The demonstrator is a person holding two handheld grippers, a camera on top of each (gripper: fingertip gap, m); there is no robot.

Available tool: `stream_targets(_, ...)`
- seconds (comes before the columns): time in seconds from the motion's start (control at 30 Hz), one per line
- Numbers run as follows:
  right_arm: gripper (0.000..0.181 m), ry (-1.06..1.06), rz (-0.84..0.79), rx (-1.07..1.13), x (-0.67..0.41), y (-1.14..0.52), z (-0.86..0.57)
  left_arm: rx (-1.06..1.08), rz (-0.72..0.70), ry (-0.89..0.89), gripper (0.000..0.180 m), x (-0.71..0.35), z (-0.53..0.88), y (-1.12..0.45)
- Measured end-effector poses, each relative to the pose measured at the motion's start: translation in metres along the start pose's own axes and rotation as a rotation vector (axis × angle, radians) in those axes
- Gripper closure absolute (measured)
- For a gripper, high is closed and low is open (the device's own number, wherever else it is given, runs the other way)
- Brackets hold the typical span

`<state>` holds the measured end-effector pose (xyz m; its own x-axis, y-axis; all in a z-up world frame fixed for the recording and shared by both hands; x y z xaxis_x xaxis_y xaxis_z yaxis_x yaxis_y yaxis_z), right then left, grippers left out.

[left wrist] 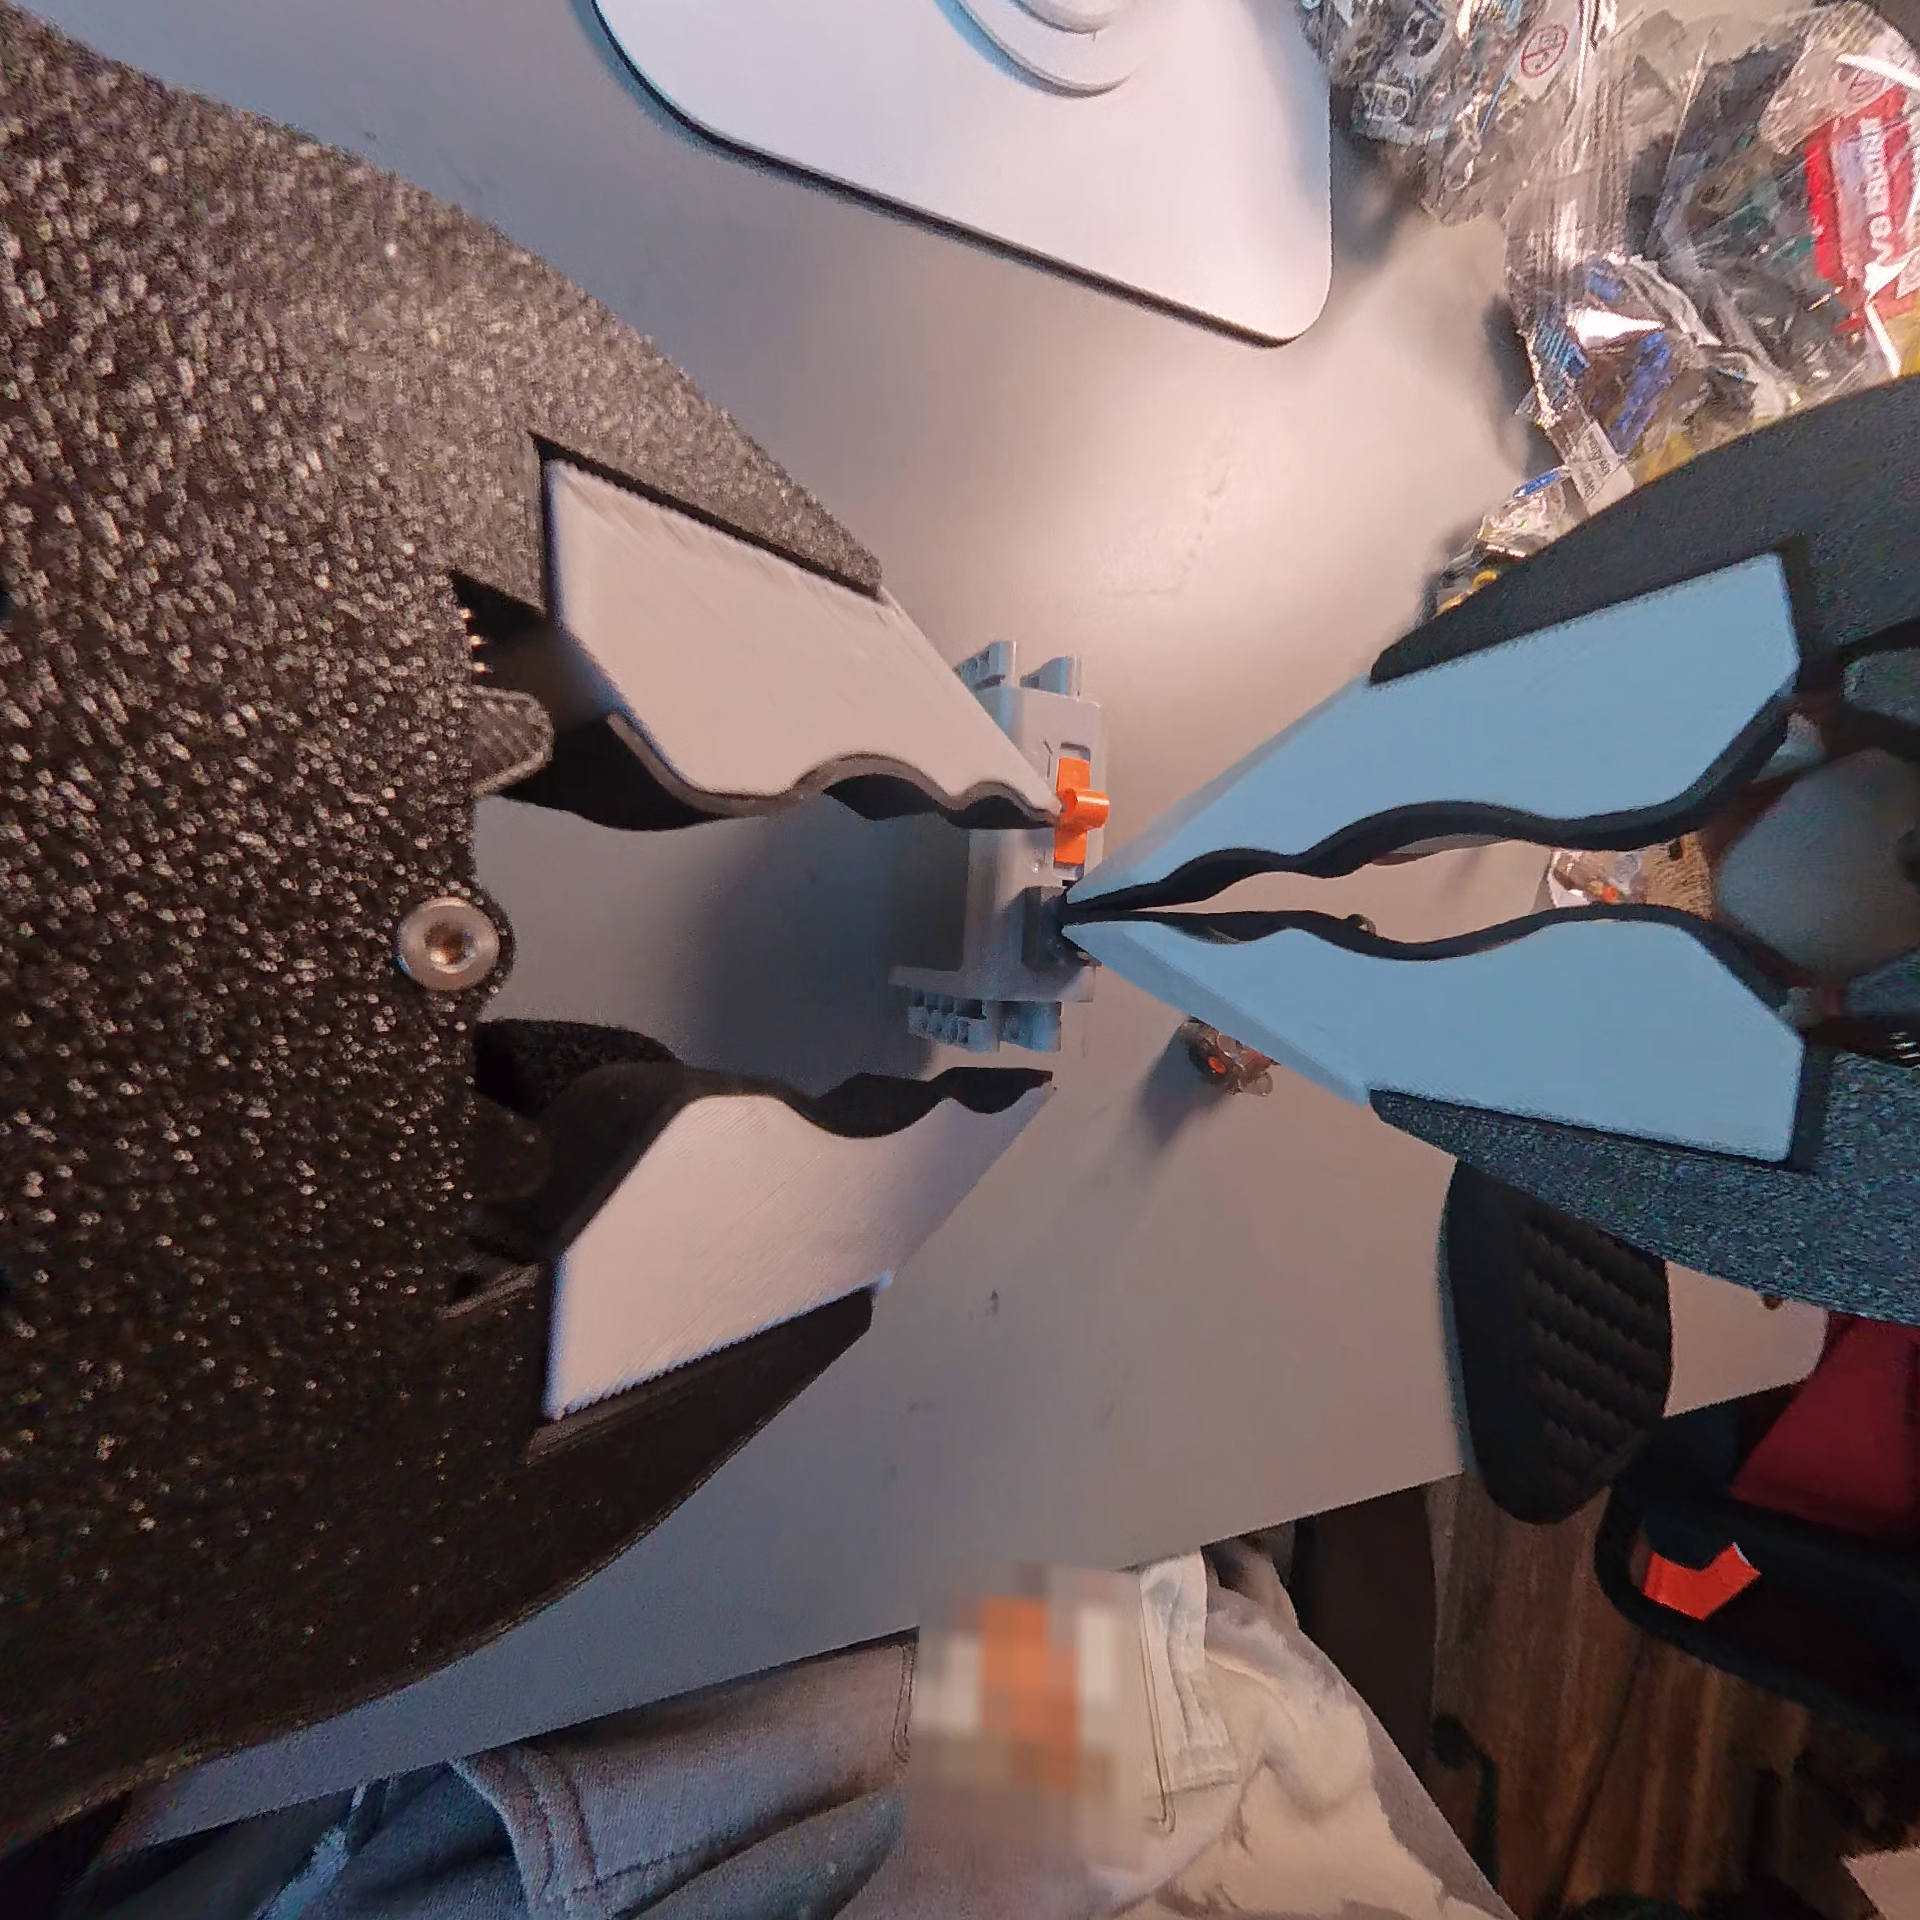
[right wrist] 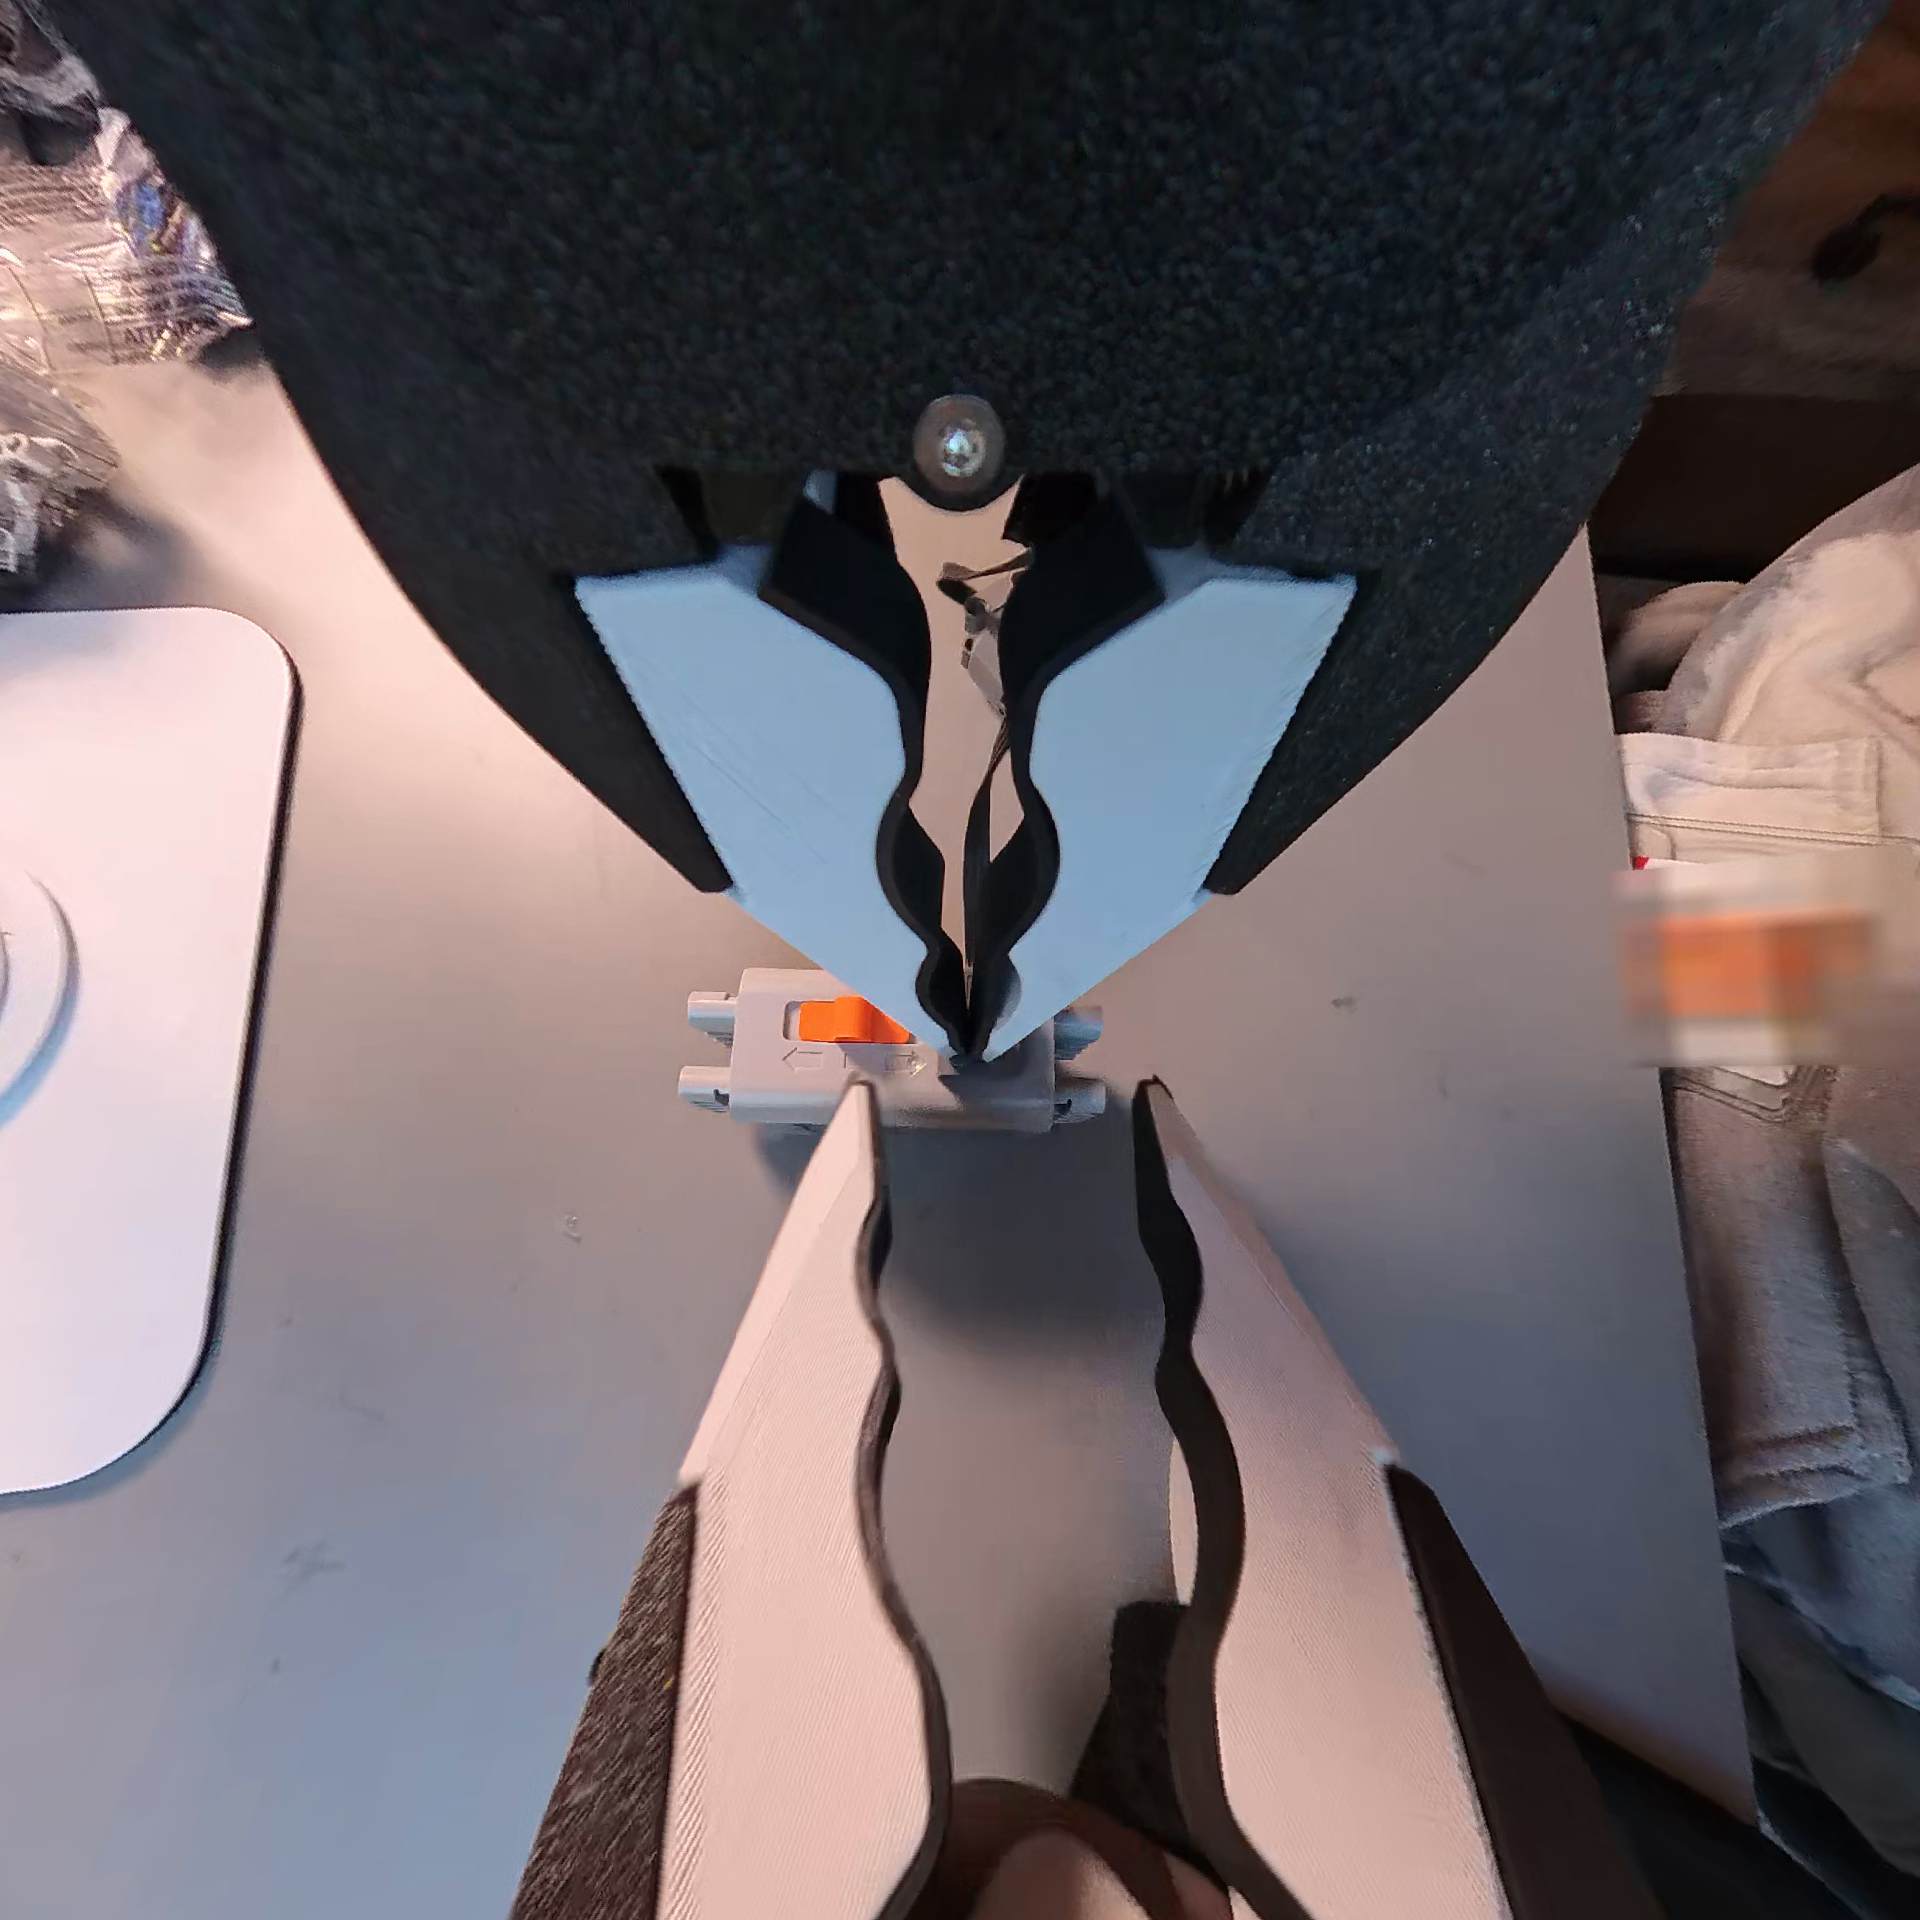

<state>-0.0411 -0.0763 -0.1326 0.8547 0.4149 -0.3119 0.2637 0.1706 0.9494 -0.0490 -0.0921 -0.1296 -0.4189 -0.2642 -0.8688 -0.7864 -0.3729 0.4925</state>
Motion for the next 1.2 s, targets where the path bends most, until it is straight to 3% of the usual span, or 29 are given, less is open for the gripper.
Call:
stream_targets(0.17,0.181,0.011,0.055,-0.02,-0.001,-0.001,0.0,-0.062,0.037,0.031,0.095,0.014,0.016,-0.009)
stream_targets(0.27,0.181,0.021,0.085,-0.026,-0.001,-0.001,0.0,-0.068,0.046,0.048,0.082,0.018,0.019,-0.016)
stream_targets(0.77,0.181,0.028,0.092,0.013,-0.002,-0.002,0.0,-0.055,0.078,0.079,0.087,0.03,0.021,-0.029)
stream_targets(1.03,0.181,-0.017,-0.06,0.033,0.0,0.006,-0.001,-0.054,0.065,0.091,0.087,0.03,0.021,-0.028)
stream_targets(1.2,0.149,-0.047,-0.137,0.06,0.007,0.013,0.009,-0.037,0.069,0.116,0.086,0.031,0.02,-0.029)
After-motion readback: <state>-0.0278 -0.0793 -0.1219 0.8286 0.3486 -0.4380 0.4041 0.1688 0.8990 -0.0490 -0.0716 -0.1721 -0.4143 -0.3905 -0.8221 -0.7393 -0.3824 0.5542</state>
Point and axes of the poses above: each gripper's, where its closed fingertips meet, y back along the fingers, x out of its underside, z = x × y across the jaws, the point moved 1 cm from there along y, back along the fingers, and after that the axes turned 1 degree about x, right-handed, at the moved point
